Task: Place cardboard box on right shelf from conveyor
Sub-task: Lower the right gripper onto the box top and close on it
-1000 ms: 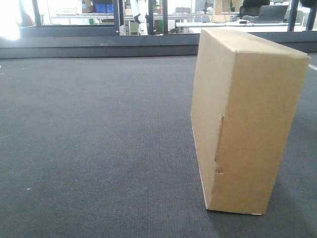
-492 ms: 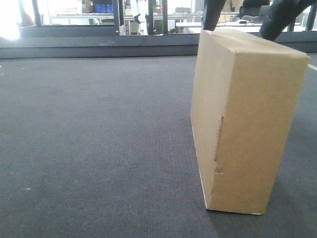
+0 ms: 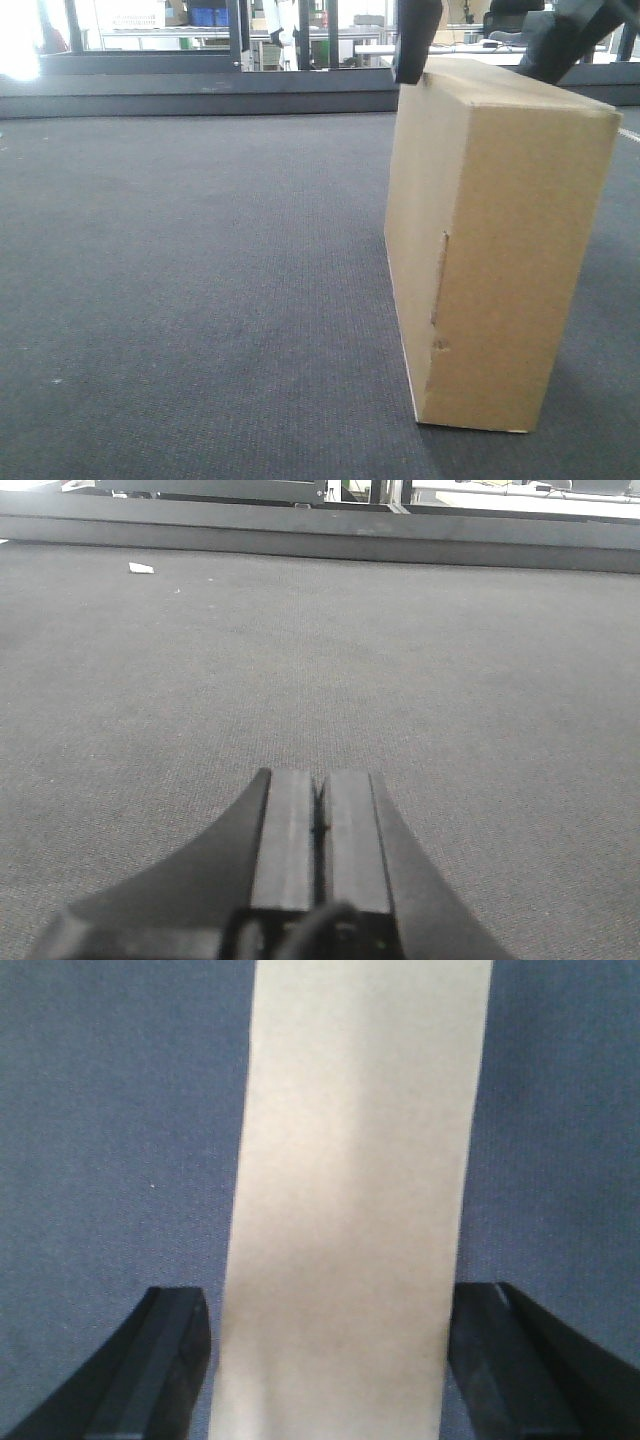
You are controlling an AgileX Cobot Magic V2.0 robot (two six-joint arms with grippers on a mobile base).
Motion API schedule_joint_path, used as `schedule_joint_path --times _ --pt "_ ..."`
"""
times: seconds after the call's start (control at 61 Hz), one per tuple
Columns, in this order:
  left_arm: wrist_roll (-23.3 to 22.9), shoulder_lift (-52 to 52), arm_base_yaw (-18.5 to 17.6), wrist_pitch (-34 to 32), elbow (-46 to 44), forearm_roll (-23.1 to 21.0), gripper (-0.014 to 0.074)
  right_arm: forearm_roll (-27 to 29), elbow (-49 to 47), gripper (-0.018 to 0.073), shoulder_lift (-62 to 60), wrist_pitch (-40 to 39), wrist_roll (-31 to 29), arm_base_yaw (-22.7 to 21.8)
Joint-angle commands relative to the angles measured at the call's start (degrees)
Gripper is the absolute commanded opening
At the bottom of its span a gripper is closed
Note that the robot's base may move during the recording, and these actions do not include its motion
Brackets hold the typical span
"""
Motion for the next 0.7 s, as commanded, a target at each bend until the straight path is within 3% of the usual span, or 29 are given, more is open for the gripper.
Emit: schedule_joint_path --times 0.0,0.689 --pt "0.0 -0.3 0.0 -4.9 0.3 -0.3 -0.0116 -0.5 -2.2 0.0586 -1.5 -0.7 0.5 0.1" --pt "0.0 -0.3 0.0 -4.9 0.3 -0.3 -0.0116 0.9 -2.1 0.0584 1.1 3.9 1.1 0.2"
